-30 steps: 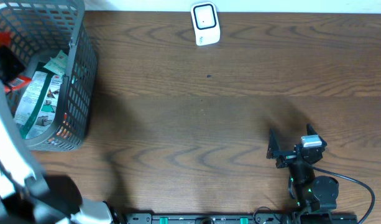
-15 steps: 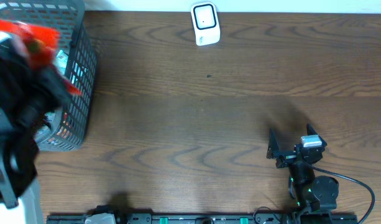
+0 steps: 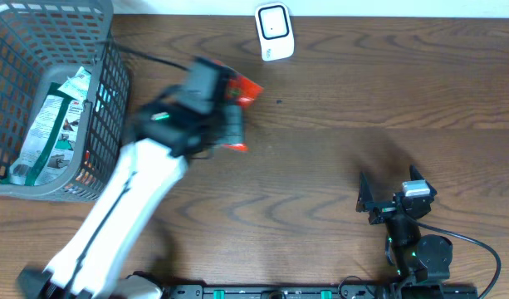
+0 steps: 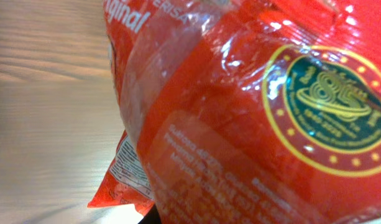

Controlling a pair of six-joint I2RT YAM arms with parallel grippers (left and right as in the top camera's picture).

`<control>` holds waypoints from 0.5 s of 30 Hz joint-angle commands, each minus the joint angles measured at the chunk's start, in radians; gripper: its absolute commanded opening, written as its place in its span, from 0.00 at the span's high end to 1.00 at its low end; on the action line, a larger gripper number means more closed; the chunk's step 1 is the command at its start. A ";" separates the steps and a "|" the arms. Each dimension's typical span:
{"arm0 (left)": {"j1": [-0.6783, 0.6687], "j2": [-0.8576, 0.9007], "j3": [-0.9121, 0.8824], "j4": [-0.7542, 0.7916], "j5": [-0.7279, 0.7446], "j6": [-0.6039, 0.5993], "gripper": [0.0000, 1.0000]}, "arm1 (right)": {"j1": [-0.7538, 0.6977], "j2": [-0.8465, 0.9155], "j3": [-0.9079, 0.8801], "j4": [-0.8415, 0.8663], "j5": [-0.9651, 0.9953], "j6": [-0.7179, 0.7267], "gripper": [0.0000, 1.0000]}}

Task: Scan the item barcode
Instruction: 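Lift the red bag out and carry it toward the scanner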

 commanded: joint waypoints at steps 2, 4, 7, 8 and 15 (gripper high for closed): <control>-0.099 0.193 -0.027 0.080 0.001 -0.068 0.93 | -0.011 -0.005 -0.001 -0.003 -0.005 -0.005 0.01; -0.129 0.273 -0.027 0.111 0.002 -0.072 0.93 | -0.011 -0.005 -0.001 -0.003 -0.005 -0.005 0.01; -0.167 0.372 -0.027 0.154 0.002 -0.080 0.93 | -0.011 -0.005 -0.001 -0.003 -0.005 -0.005 0.01; -0.177 0.395 -0.027 0.166 0.002 -0.083 0.93 | -0.011 -0.005 -0.001 -0.003 -0.005 -0.005 0.01; -0.216 0.465 -0.027 0.201 0.002 -0.082 0.73 | -0.011 -0.005 -0.001 -0.003 -0.005 -0.005 0.01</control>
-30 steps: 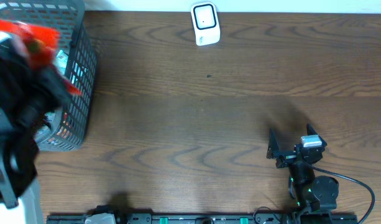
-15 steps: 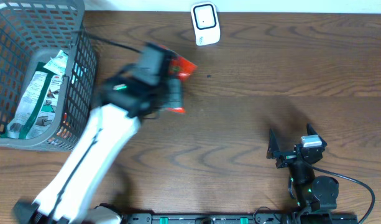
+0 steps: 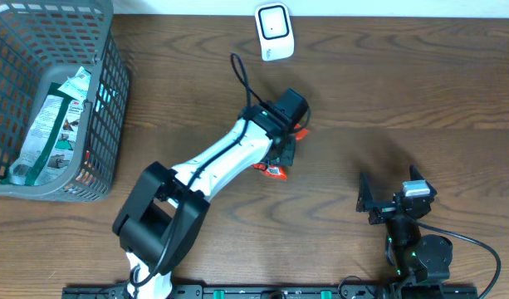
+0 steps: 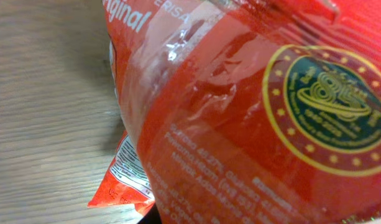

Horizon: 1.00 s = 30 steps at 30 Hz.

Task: Scan the item barcode
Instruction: 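Lift the red bag out and carry it toward the scanner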

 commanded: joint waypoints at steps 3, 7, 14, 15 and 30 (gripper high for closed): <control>-0.002 -0.009 0.010 0.005 0.002 -0.012 0.29 | -0.011 -0.005 -0.001 -0.003 -0.005 -0.005 0.01; 0.028 -0.061 0.070 -0.001 0.175 0.056 0.24 | -0.011 -0.005 -0.001 -0.003 -0.005 -0.005 0.01; 0.049 -0.137 0.085 -0.008 0.244 0.182 0.87 | -0.011 -0.005 -0.001 -0.003 -0.005 -0.005 0.01; 0.050 -0.134 0.082 -0.008 0.279 0.210 0.89 | -0.011 -0.005 -0.001 -0.004 -0.005 -0.005 0.01; 0.196 0.041 0.068 -0.020 0.704 0.394 0.89 | -0.011 -0.005 -0.001 -0.003 -0.005 -0.005 0.01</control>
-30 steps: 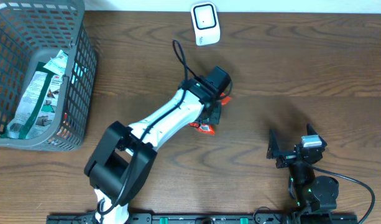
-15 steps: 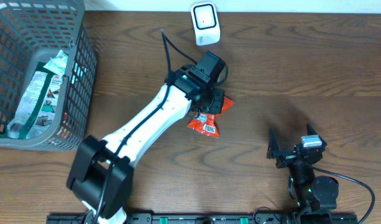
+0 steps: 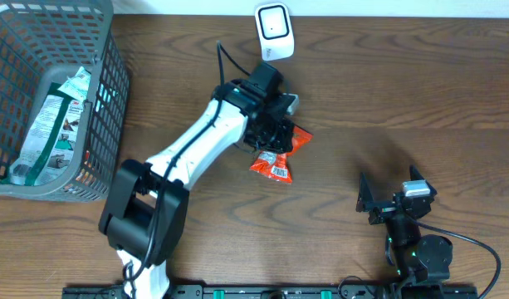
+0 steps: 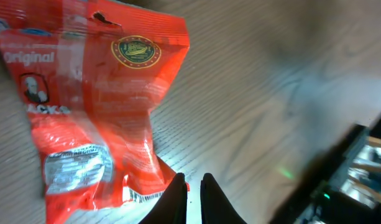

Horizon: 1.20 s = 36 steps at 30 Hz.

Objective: Scan the item barcode

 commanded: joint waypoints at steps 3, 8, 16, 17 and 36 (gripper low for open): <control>0.048 0.088 -0.010 -0.007 0.220 0.111 0.89 | -0.011 -0.005 -0.001 -0.003 -0.005 -0.005 0.01; 0.049 0.179 -0.010 -0.014 0.272 0.135 0.89 | -0.011 -0.005 -0.001 -0.003 -0.005 -0.005 0.01; 0.045 0.286 -0.011 -0.011 0.273 0.180 0.89 | -0.011 -0.005 -0.001 -0.003 -0.005 -0.005 0.01; 0.043 0.293 -0.011 -0.012 0.273 0.181 0.88 | -0.011 -0.005 -0.001 -0.004 -0.005 -0.005 0.01; 0.106 0.058 0.021 0.009 0.251 0.172 0.85 | -0.011 -0.005 -0.001 -0.003 -0.005 -0.005 0.01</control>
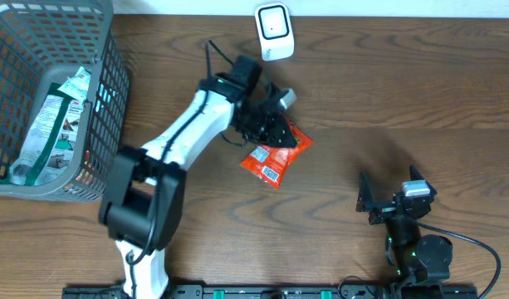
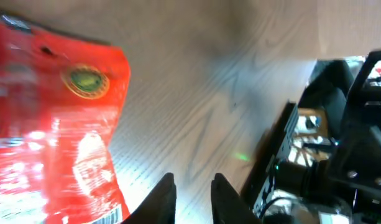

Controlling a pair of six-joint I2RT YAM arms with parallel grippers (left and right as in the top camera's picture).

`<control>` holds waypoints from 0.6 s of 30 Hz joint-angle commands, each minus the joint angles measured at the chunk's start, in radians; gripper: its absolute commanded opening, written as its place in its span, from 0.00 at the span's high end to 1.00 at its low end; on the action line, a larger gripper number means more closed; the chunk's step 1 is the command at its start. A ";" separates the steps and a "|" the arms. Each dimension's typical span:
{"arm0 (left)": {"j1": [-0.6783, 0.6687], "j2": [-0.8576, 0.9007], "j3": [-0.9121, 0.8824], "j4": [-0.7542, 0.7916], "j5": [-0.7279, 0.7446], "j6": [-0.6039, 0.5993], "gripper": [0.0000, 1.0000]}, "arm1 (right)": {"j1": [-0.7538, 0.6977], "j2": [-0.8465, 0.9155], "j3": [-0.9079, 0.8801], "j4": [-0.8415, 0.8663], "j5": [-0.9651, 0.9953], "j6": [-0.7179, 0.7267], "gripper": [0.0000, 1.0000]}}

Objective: Scan the item barcode

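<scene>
A red snack packet (image 1: 277,152) lies flat on the wooden table, with a white barcode label (image 1: 266,172) facing up at its near end. The white scanner (image 1: 273,31) stands at the table's far edge. My left gripper (image 1: 269,120) hovers over the packet's far end. In the left wrist view the packet (image 2: 59,130) lies left of the left gripper (image 2: 192,178), which is open with only bare wood between its fingers. My right gripper (image 1: 389,193) rests open at the near right.
A grey wire basket (image 1: 105,108) at the far left holds a green-and-white packet (image 1: 46,124). The right arm's base (image 2: 339,137) shows in the left wrist view, across the table. A black cable loops off the left wrist near the scanner.
The left gripper's fingers stand wider apart and have drawn a little toward the scanner. The packet has turned slightly on the table, its barcode end now further left. The right arm is unchanged.
The left gripper held the red packet in the air near the basket, then held it over the table's middle. Then the packet lay on the table, barcode up, with the fingers nearly together at its corner. Now the gripper is open beside it.
</scene>
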 commanded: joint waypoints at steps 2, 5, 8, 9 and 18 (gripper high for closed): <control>0.015 0.025 -0.006 0.002 -0.051 0.008 0.89 | -0.011 -0.005 -0.001 -0.003 -0.005 -0.005 0.01; 0.015 0.043 -0.030 0.008 -0.051 0.008 0.89 | -0.011 -0.005 -0.001 -0.003 -0.005 -0.005 0.01; 0.015 0.070 -0.048 0.008 -0.061 0.011 0.89 | -0.011 -0.005 -0.001 -0.003 -0.005 -0.005 0.01; 0.015 0.085 -0.054 0.009 -0.081 0.011 0.89 | -0.011 -0.005 -0.001 -0.003 -0.005 -0.005 0.01; -0.004 0.165 -0.108 0.057 -0.150 0.015 0.89 | -0.011 -0.005 -0.001 -0.003 -0.005 -0.005 0.01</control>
